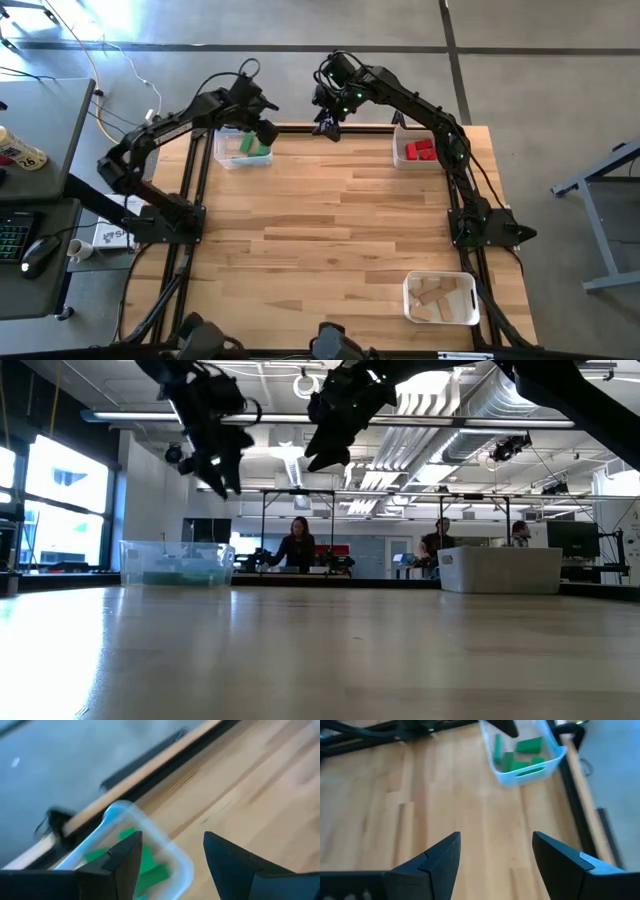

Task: Sort & place blocks by color
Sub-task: Return to Home Position

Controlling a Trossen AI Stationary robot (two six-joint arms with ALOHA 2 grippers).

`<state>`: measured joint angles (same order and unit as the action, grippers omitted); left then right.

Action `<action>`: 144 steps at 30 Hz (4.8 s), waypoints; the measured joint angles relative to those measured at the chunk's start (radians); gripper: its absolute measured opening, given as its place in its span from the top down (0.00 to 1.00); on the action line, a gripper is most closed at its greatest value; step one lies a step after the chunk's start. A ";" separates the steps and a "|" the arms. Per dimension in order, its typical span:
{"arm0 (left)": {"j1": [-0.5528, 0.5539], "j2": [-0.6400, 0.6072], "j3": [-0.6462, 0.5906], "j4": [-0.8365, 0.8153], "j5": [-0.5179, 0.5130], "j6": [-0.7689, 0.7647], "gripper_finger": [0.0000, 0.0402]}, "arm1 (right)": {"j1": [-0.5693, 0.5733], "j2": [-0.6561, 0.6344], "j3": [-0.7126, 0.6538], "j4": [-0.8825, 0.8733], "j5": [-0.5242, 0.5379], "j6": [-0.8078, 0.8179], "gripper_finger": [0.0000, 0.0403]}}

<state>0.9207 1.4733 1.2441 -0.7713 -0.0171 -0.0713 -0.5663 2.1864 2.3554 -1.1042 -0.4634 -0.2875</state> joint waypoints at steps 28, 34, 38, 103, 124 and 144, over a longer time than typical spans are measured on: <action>-0.487 -0.870 -0.670 0.455 0.212 -0.237 0.50 | 0.270 0.000 0.000 0.025 -0.063 0.315 0.42; -0.529 -1.052 -0.779 0.485 0.215 -0.244 0.50 | 0.322 0.000 0.000 0.061 -0.057 0.391 0.42; -0.551 -1.178 -0.836 0.487 0.208 -0.262 0.50 | 0.347 -0.009 0.000 0.085 -0.053 0.421 0.42; -0.568 -1.433 -1.182 0.663 0.214 -0.187 0.50 | 0.349 -1.556 -1.495 0.483 0.615 0.447 0.42; -0.568 -1.433 -1.182 0.663 0.214 -0.187 0.50 | 0.349 -1.930 -2.136 0.956 0.438 0.454 0.42; -0.568 -1.433 -1.181 0.663 0.213 -0.187 0.50 | 0.351 -2.181 -2.280 0.973 0.319 0.492 0.42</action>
<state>0.3530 0.0402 0.0632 -0.1085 0.1958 -0.2584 -0.2156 0.0059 0.0753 -0.1316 -0.1441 0.2043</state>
